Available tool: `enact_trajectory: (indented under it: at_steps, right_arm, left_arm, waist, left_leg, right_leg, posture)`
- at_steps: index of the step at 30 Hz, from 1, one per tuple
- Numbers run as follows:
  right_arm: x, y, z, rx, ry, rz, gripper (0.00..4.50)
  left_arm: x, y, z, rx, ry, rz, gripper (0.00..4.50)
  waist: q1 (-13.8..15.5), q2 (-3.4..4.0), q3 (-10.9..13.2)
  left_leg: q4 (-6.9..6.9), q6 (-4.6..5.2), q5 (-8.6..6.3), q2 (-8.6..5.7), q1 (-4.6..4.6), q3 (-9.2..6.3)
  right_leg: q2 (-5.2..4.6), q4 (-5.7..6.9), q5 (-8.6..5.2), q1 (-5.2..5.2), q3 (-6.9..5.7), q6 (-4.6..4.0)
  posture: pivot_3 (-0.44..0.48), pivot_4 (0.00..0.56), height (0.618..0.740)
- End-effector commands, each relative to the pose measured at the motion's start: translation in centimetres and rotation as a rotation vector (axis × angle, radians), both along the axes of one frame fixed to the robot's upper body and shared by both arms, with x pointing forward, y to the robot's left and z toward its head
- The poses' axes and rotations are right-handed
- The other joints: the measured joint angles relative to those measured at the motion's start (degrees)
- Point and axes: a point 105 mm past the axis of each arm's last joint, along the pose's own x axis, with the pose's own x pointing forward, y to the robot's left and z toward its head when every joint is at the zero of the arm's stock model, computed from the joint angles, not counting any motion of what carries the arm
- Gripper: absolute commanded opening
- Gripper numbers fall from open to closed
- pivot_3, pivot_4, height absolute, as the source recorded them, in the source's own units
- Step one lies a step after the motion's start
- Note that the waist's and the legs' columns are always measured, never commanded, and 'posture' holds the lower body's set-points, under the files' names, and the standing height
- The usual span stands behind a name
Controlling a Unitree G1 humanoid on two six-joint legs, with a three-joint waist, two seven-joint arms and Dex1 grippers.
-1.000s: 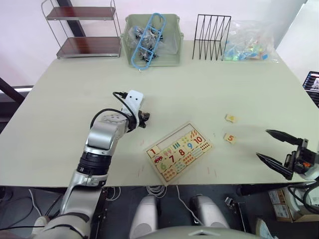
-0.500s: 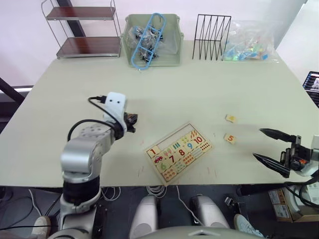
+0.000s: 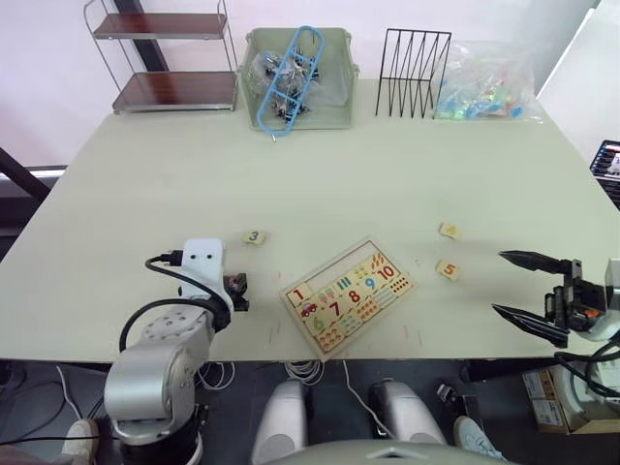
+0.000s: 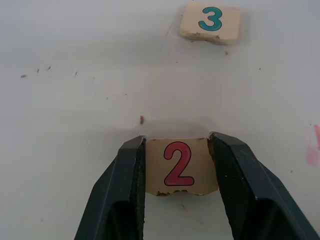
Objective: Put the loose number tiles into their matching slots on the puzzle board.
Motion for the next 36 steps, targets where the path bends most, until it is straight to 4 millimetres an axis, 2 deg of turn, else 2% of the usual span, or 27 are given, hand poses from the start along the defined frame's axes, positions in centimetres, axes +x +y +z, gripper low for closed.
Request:
enact_trajectory:
  at_steps: [1,2,4,8,9,11,14,17,25,30,33,36]
  right_arm:
    - [0.0,0.4,1.1,-0.008,-0.035,0.019,4.50]
    - [0.0,0.4,1.1,-0.008,-0.035,0.019,4.50]
    - [0.0,0.4,1.1,-0.008,-0.035,0.019,4.50]
    - [0.1,0.5,1.1,-0.006,-0.034,0.019,4.50]
    - [0.1,0.5,1.1,-0.005,-0.034,0.018,4.50]
    - [0.0,0.5,1.0,-0.004,-0.034,0.017,4.50]
    - [-0.1,0.5,0.7,0.002,-0.030,0.015,4.50]
    - [-0.2,0.6,0.5,0.003,-0.030,0.020,4.50]
    - [-0.6,0.7,0.2,-0.008,-0.022,0.058,4.50]
    - [-1.2,1.0,0.0,-0.017,-0.012,0.095,4.50]
    - [-1.7,0.9,-0.3,-0.023,-0.011,0.098,4.50]
    - [-2.0,0.8,-0.5,-0.023,-0.014,0.090,4.50]
  left_arm:
    - [-0.4,-0.5,0.3,0.000,-0.020,-0.001,1.45]
    - [-0.4,-0.5,0.3,0.000,-0.024,-0.002,1.45]
    - [-0.4,-0.4,0.4,0.006,-0.032,-0.006,2.54]
    - [-0.7,-0.3,0.8,0.014,-0.057,-0.030,4.26]
    - [-0.8,-0.3,0.8,0.014,-0.061,-0.030,4.46]
    - [-0.8,-0.3,1.5,-0.003,-0.105,-0.031,4.46]
    - [-0.8,-0.7,3.6,-0.014,-0.240,-0.126,4.46]
    - [-0.9,-0.1,4.3,-0.006,-0.285,-0.199,4.46]
    - [-0.6,1.8,6.6,0.055,-0.363,-0.558,4.46]
    - [-0.4,2.3,6.7,0.006,-0.363,-0.807,4.46]
    - [0.6,3.7,6.4,-0.029,-0.315,-0.940,4.46]
    - [0.2,4.2,5.9,-0.088,-0.279,-1.074,4.46]
  waist:
    - [0.0,0.00,0.0]
    - [0.0,0.00,0.0]
    - [0.0,0.00,0.0]
    - [0.0,0.00,0.0]
    - [0.0,0.00,0.0]
    - [0.0,0.00,0.0]
    - [0.0,-0.03,0.0]
    - [0.0,-0.01,0.0]
    - [0.0,0.00,0.0]
    - [0.1,-0.02,0.0]
    - [0.2,0.01,0.0]
    - [0.0,0.03,0.1]
  left_leg:
    - [0.00,0.00,0.00,0.00,0.00,0.00]
    - [0.00,0.00,0.00,0.00,0.00,0.00]
    - [0.00,0.00,0.00,0.00,0.00,0.00]
    - [0.00,0.00,0.00,0.00,0.00,0.00]
    - [0.00,0.00,0.00,0.00,0.00,0.01]
    - [0.00,0.00,0.00,0.00,0.00,0.01]
    - [0.00,0.00,0.00,0.00,-0.01,0.00]
    - [-0.01,0.00,0.00,0.01,0.00,0.01]
    - [-0.01,0.00,0.00,0.04,0.02,0.07]
    - [-0.04,0.01,-0.01,0.06,-0.03,0.15]
    - [-0.11,0.01,-0.01,0.08,-0.03,0.12]
    - [-0.11,0.00,-0.01,0.11,-0.03,0.10]
  right_leg:
    - [0.00,0.00,0.00,0.00,0.00,0.00]
    - [0.00,0.00,0.00,0.00,0.00,0.00]
    - [0.00,0.00,-0.01,0.00,0.00,-0.02]
    - [0.00,0.00,-0.03,0.00,0.00,-0.04]
    - [0.00,0.00,-0.03,0.00,0.00,-0.04]
    - [0.00,0.00,-0.03,0.00,0.00,-0.05]
    - [0.00,0.00,-0.08,0.00,0.00,-0.13]
    - [0.00,0.00,-0.11,-0.01,0.00,-0.20]
    - [-0.02,-0.05,-0.14,-0.03,-0.01,-0.22]
    - [-0.07,-0.24,-0.13,-0.02,-0.01,-0.21]
    - [-0.04,-0.25,-0.14,-0.03,-0.07,-0.22]
    - [-0.01,-0.25,-0.15,-0.06,-0.12,-0.19]
  posture:
    - [0.000,0.150,0.740]
    - [0.000,0.150,0.740]
    - [0.000,0.150,0.740]
    - [0.000,0.150,0.740]
    - [0.000,0.150,0.740]
    - [0.000,0.150,0.740]
    - [0.000,0.150,0.740]
    - [0.000,0.150,0.740]
    - [0.000,0.150,0.740]
    - [0.000,0.150,0.740]
    - [0.000,0.150,0.740]
    - [0.000,0.150,0.740]
